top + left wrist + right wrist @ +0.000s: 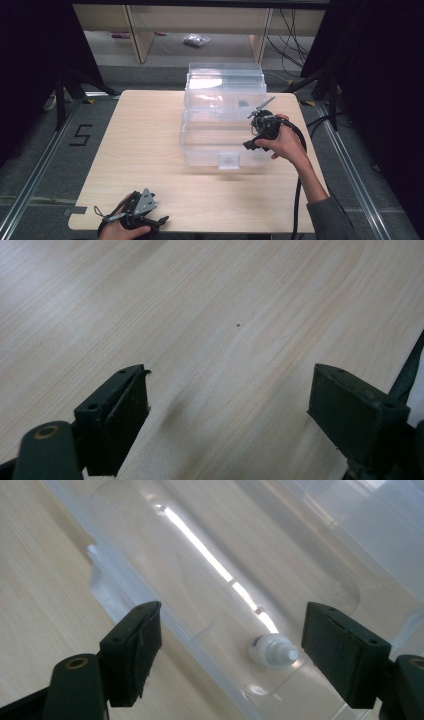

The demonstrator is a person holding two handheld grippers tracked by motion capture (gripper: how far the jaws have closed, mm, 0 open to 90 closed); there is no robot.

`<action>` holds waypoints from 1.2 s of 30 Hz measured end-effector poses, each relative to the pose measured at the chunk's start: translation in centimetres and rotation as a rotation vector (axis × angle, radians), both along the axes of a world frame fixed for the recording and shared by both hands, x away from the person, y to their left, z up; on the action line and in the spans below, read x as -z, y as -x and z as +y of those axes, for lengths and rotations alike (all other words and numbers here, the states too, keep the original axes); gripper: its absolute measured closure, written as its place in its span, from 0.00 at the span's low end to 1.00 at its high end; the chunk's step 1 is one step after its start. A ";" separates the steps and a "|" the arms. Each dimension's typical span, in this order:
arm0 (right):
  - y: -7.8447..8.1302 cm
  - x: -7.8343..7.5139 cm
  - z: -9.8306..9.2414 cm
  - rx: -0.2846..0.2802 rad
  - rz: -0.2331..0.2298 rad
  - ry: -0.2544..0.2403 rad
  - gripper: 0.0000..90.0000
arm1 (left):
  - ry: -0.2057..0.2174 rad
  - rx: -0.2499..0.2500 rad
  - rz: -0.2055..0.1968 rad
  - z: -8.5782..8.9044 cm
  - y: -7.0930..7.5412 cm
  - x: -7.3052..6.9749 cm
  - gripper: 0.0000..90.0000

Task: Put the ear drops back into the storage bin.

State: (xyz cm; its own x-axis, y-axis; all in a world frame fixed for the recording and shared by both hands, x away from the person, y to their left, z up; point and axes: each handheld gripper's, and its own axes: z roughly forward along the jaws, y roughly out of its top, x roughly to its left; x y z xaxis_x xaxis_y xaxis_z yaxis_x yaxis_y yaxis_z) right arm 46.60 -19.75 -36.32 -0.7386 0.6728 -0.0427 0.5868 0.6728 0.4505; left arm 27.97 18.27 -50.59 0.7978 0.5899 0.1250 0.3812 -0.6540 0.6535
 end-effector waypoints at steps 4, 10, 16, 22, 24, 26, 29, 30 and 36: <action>0.5 -0.2 0.0 0.005 -0.002 -0.014 0.28 | 0.001 0.006 -0.006 0.0 -0.1 0.0 0.17; 1.2 -0.2 -0.4 -0.006 -0.026 -0.033 0.27 | -0.005 0.010 -0.006 0.0 -0.1 0.0 0.17; 2.1 -0.2 -0.6 -0.001 -0.036 -0.068 0.27 | 0.005 -0.006 -0.002 0.0 0.0 0.0 0.17; 3.1 0.0 -0.6 -0.014 -0.050 -0.116 0.27 | 0.003 -0.010 -0.005 0.0 0.0 0.0 0.17; 3.5 0.2 -0.4 -0.024 -0.057 -0.116 0.26 | 0.003 0.000 -0.010 0.0 0.0 0.0 0.17; 3.9 0.6 -0.2 -0.023 -0.059 -0.133 0.26 | 0.001 -0.004 -0.003 0.0 0.0 0.0 0.17; 4.2 0.7 -0.2 -0.033 -0.052 -0.140 0.26 | 0.004 0.000 -0.009 0.0 0.0 0.0 0.17; 4.4 1.0 -0.2 -0.051 -0.074 -0.154 0.26 | -0.012 0.009 -0.011 0.1 -0.1 -0.1 0.17; 5.3 1.3 -0.5 -0.025 -0.047 -0.164 0.26 | 0.008 -0.004 -0.016 -0.1 -0.1 0.1 0.17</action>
